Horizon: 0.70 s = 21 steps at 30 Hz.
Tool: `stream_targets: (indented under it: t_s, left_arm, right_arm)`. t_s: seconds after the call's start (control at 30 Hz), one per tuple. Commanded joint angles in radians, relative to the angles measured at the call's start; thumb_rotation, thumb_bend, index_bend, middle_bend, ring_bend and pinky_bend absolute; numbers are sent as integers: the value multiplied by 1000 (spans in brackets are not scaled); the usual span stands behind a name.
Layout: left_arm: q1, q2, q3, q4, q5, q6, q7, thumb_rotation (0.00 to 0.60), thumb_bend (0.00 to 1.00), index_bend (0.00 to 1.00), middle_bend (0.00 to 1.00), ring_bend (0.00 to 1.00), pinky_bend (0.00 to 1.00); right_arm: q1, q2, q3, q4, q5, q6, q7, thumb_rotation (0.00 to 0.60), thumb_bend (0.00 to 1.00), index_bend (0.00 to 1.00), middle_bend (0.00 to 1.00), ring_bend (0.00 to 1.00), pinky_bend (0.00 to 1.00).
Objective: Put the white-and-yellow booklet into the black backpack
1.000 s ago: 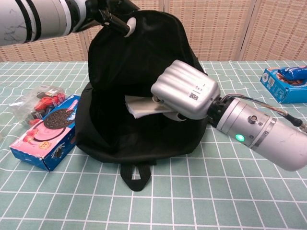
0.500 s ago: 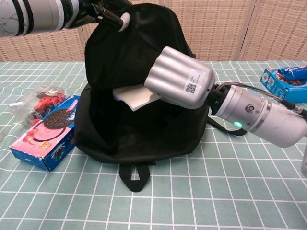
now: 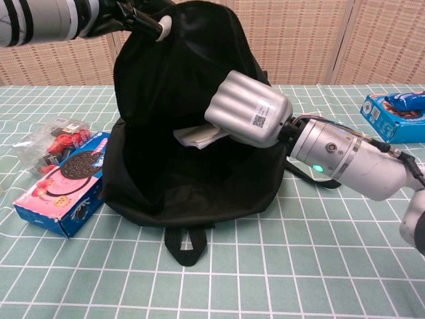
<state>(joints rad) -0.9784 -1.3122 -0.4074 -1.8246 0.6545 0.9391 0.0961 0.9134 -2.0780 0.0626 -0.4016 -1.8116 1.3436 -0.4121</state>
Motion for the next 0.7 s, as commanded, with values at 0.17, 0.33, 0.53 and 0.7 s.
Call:
stream_targets:
  t_s: [0.17, 0.33, 0.53, 0.7]
  left_arm:
    - [5, 22, -15, -15, -15, -30, -41, 600, 713, 654, 250, 190, 112]
    - [4, 32, -4, -5, -16, -40, -41, 600, 712, 646, 250, 185, 112]
    - [-1, 36, 18, 4, -19, -39, -21, 600, 712, 638, 250, 178, 112]
    - [-4, 38, 35, 14, -25, -37, -3, 600, 711, 634, 250, 171, 112]
  right_arm:
    - [-23, -1, 2, -80, 49, -45, -20, 600, 0, 16, 195, 275, 447]
    - [-47, 52, -25, -226, 53, -58, -50, 600, 0, 0, 55, 127, 377]
    - [-59, 163, -49, -449, 50, -90, -72, 600, 0, 0, 0, 38, 311]
    - [-73, 248, -73, -608, 41, -109, -95, 600, 0, 0, 0, 15, 281]
